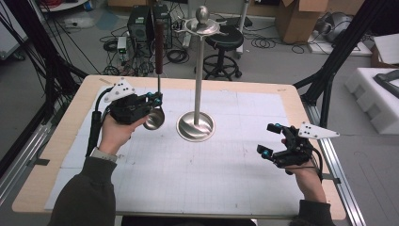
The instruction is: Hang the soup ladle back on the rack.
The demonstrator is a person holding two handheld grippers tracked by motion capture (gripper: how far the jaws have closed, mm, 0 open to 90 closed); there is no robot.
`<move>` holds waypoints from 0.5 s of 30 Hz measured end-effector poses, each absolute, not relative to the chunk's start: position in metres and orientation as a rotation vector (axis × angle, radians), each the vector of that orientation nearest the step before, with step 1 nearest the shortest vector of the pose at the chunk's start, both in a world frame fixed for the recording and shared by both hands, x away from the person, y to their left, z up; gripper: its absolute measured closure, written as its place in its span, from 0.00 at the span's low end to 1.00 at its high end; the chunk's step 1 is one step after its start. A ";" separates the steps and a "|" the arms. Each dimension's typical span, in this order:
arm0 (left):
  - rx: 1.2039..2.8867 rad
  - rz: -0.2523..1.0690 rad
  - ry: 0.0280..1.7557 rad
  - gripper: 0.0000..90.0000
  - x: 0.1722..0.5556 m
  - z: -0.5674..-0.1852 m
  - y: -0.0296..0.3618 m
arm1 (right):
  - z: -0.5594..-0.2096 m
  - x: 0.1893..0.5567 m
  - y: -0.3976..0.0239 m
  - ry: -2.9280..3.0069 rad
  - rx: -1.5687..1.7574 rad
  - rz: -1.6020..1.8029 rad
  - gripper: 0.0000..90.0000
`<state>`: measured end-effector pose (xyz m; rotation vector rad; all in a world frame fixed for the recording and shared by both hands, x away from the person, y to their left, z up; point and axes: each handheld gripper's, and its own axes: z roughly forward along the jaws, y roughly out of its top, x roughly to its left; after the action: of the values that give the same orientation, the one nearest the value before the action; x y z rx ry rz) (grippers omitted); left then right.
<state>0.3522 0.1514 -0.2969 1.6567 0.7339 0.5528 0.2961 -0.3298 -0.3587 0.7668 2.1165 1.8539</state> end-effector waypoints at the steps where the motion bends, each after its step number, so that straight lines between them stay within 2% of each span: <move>1: 1.656 0.549 0.734 0.94 0.353 -0.297 0.151 | -0.359 0.296 -0.330 2.112 0.765 1.854 0.00; 15: 1.663 0.547 0.720 0.94 0.359 -0.294 0.143 | -0.359 0.295 -0.334 2.102 0.770 1.865 0.00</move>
<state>0.3589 0.1433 -0.2941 1.6632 0.7203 0.5467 0.2949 -0.3339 -0.3585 0.7701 2.1022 1.8653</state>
